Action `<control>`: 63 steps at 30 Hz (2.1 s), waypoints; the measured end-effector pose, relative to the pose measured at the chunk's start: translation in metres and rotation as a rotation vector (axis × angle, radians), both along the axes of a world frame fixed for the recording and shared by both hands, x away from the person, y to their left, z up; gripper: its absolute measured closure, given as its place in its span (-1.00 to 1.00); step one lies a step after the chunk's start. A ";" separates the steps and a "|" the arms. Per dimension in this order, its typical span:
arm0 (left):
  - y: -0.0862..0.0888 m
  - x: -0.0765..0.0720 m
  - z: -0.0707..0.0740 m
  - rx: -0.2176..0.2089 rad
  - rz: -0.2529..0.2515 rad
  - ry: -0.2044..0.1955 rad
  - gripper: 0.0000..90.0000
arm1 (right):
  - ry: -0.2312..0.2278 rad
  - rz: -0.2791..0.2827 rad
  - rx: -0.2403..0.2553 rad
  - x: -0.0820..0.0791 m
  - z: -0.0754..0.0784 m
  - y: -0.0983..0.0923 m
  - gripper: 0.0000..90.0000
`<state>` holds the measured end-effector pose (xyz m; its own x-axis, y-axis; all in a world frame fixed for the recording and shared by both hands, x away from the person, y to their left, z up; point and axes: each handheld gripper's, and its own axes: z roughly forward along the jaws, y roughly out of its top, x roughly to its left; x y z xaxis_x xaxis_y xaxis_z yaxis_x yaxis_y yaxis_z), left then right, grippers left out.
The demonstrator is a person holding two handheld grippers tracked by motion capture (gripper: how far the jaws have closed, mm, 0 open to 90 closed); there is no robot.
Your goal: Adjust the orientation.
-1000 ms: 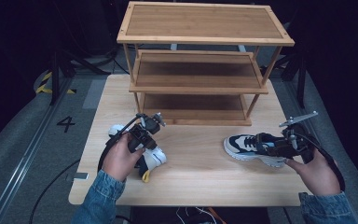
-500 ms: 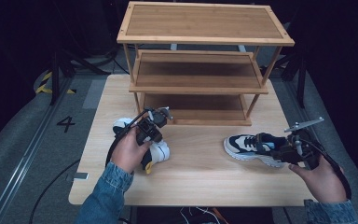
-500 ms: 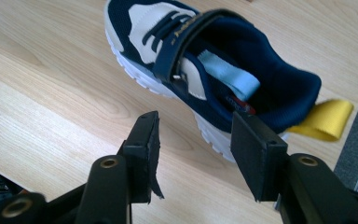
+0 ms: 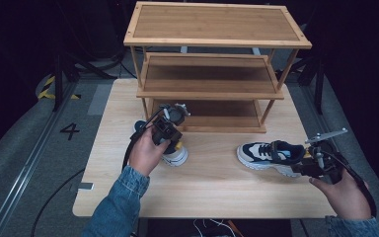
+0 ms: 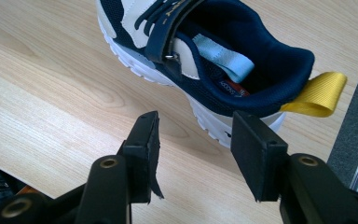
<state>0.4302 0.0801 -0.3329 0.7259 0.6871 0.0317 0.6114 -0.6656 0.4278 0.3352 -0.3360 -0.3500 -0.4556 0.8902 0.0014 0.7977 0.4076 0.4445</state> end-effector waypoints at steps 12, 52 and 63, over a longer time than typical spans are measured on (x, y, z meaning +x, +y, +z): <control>0.001 -0.028 0.019 0.018 -0.022 0.051 0.45 | -0.008 0.029 -0.003 0.004 0.002 0.008 0.14; -0.022 -0.029 -0.011 0.230 -0.015 0.032 0.96 | 0.001 0.096 -0.007 0.007 -0.002 0.020 0.11; 0.005 -0.064 -0.006 0.211 -0.002 0.171 0.95 | -0.007 0.179 -0.007 0.027 0.003 0.046 0.11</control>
